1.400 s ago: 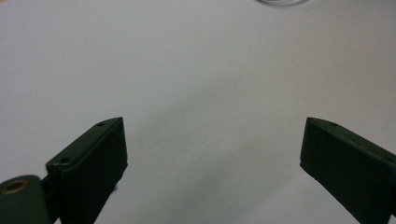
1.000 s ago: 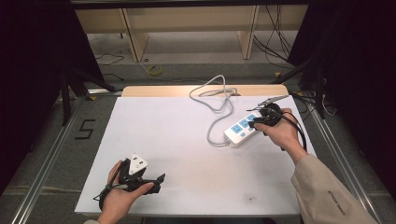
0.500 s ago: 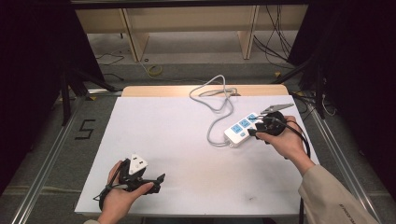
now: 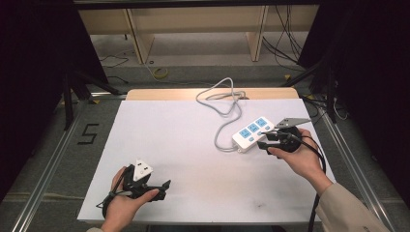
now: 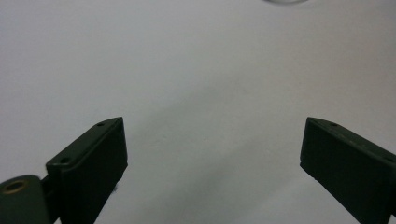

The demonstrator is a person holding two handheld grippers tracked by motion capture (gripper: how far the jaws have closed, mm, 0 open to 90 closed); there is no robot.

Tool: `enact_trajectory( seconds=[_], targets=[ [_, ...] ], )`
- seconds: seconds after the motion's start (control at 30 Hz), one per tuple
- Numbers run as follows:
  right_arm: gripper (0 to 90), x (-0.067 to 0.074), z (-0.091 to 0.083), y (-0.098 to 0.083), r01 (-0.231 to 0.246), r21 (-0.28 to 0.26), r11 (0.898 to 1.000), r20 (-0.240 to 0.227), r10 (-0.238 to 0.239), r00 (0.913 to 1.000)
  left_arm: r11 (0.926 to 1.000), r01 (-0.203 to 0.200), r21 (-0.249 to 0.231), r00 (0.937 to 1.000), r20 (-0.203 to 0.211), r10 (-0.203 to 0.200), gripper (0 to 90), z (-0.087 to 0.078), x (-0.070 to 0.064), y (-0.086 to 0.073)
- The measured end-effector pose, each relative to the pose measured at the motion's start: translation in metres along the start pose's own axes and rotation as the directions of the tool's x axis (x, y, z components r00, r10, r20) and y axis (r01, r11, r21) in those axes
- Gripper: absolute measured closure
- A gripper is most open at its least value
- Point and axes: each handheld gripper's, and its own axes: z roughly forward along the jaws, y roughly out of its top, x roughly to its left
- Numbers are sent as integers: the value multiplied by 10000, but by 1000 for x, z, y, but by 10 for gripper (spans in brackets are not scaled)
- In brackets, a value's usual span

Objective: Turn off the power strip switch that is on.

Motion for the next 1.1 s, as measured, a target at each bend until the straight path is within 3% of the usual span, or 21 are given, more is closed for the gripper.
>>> enact_trajectory(
  seconds=[0.2, 0.6, 0.8, 1.1],
  targets=[
    [429, 12, -4, -18, 57, -232, 9997, -248, -63, 9997, 10000, 64, -2, 10000, -2, -64, 69, -1, 1, -1],
    [376, 32, -27, -63, 58, -1251, 9921, -747, -153, 9971, 10000, 5, 38, 10000, 22, -5, 69, -2, 1, -1],
    [366, 36, -34, -76, 29, -1474, 9891, -779, -146, 9969, 10000, 24, 22, 10000, 5, -24, 69, -2, 1, -2],
    [353, 36, -36, -79, -65, -1769, 9842, -712, -63, 9974, 10000, -46, 6, 10000, 54, 46, 69, -2, 1, -1]
  ],
)
